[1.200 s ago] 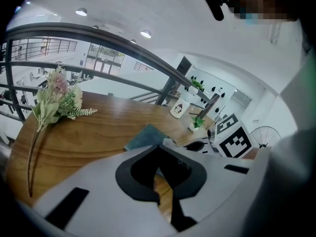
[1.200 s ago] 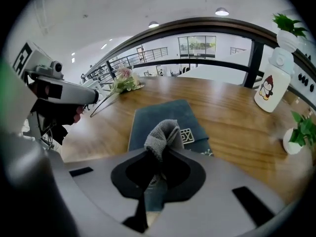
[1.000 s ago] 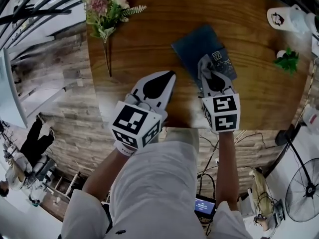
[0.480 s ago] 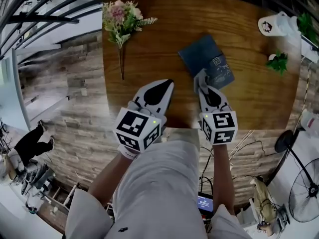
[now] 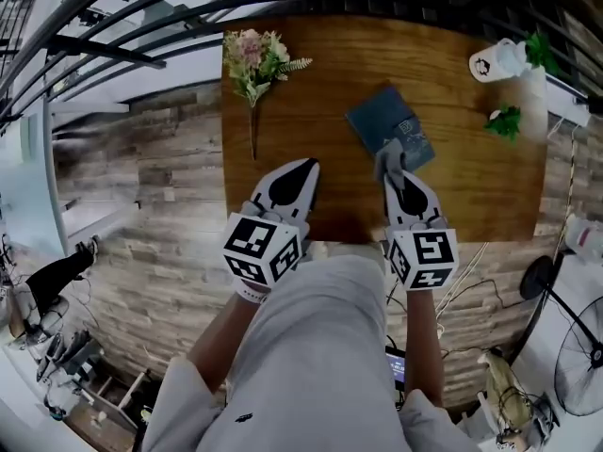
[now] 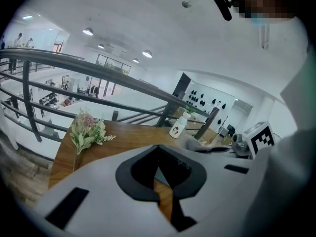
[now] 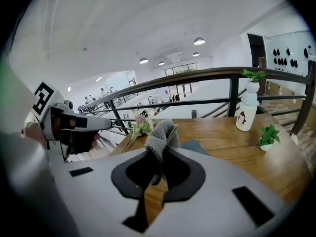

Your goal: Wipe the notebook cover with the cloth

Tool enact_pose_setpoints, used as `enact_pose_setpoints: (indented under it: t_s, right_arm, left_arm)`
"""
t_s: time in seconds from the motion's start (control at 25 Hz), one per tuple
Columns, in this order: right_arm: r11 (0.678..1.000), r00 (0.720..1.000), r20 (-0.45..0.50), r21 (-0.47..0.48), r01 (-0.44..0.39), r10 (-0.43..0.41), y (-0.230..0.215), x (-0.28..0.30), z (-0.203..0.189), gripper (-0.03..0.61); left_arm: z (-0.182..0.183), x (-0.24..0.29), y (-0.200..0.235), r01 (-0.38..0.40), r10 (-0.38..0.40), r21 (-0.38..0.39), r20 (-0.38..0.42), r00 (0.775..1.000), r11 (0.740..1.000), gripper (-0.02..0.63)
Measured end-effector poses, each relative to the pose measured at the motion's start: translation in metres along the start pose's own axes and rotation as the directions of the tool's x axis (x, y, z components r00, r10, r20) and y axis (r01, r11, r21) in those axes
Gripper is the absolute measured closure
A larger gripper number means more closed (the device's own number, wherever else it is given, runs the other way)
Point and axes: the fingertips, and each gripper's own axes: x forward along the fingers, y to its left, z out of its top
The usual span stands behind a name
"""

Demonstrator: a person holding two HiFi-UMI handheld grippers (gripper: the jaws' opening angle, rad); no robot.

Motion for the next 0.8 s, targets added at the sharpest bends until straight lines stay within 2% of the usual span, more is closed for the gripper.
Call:
enact_pose_setpoints:
  t_s: [0.44, 0.6, 0.8]
  right_arm:
    - [0.994, 0.980, 0.197, -0.105, 0.039, -0.017, 0.024, -0.066, 0.078, 0.546]
    - [0.986, 0.959, 0.280, -0.136, 0.092, -0.050, 0.028, -0.096, 0.098, 0.546]
    - [0.973, 0.916, 0.390, -0.160, 0.168, -0.094, 0.034, -0.139, 0.119, 0.546]
  left_arm:
    - [0.054, -0.062, -0.024, 0.031, -0.042, 0.086, 0.132, 0.990, 0.996, 0.595]
    - [0.066, -0.084, -0.031, 0.039, -0.057, 0.102, 0.179, 0.982, 0.994, 0.595]
    - [0.084, -0.107, -0.042, 0.069, -0.105, 0.158, 0.229, 0.968, 0.985, 0.595]
